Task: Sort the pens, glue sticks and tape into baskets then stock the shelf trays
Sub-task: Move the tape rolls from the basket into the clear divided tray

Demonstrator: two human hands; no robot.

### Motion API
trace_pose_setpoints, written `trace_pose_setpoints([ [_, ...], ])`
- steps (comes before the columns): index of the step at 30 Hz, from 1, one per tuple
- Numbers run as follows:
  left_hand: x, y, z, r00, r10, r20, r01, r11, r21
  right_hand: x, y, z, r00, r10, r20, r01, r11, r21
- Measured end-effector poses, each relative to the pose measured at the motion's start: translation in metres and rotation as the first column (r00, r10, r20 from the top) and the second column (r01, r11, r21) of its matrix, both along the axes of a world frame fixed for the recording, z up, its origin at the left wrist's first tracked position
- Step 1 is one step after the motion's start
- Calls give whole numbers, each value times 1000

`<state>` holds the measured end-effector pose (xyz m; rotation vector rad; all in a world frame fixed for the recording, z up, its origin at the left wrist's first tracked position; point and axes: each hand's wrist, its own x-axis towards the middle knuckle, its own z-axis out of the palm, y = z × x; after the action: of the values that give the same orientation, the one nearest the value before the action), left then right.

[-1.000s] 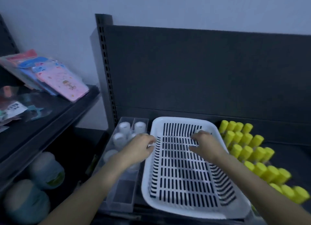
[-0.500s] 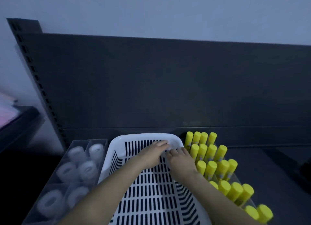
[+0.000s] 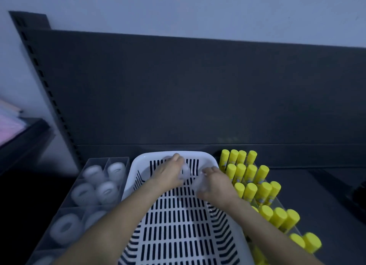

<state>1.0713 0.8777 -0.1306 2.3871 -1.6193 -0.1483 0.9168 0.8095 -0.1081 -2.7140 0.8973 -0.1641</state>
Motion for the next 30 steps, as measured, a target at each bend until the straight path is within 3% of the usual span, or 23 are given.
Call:
trace_pose_setpoints([
  [2, 5, 24, 8, 986, 99, -136, -115, 987, -112, -3, 8, 9, 995, -23, 93, 8, 986, 165],
  [7, 14, 117, 31, 899, 106, -425, -268, 901, -342, -2, 42, 19, 969, -12, 245, -110, 873, 476],
  [11, 16, 204, 40, 805, 184, -564, -411, 859, -306, 4, 78, 21, 962, 85, 259, -224, 786, 576],
  [14, 8, 257, 38, 789, 305, -534, -451, 878, -164, 14, 107, 25, 949, 178, 262, -304, 740, 600],
  [18, -10, 288, 29, 830, 308, -465, -379, 923, -65, 32, 139, 26, 929, 233, 288, -364, 715, 596],
  [24, -22, 281, 11, 960, 271, -68, -252, 945, 206, 40, 160, 24, 929, 259, 265, -367, 741, 562],
  [30, -16, 273, 0, 981, 182, 66, -194, 928, 318, 41, 163, 21, 923, 341, 178, -385, 791, 475],
])
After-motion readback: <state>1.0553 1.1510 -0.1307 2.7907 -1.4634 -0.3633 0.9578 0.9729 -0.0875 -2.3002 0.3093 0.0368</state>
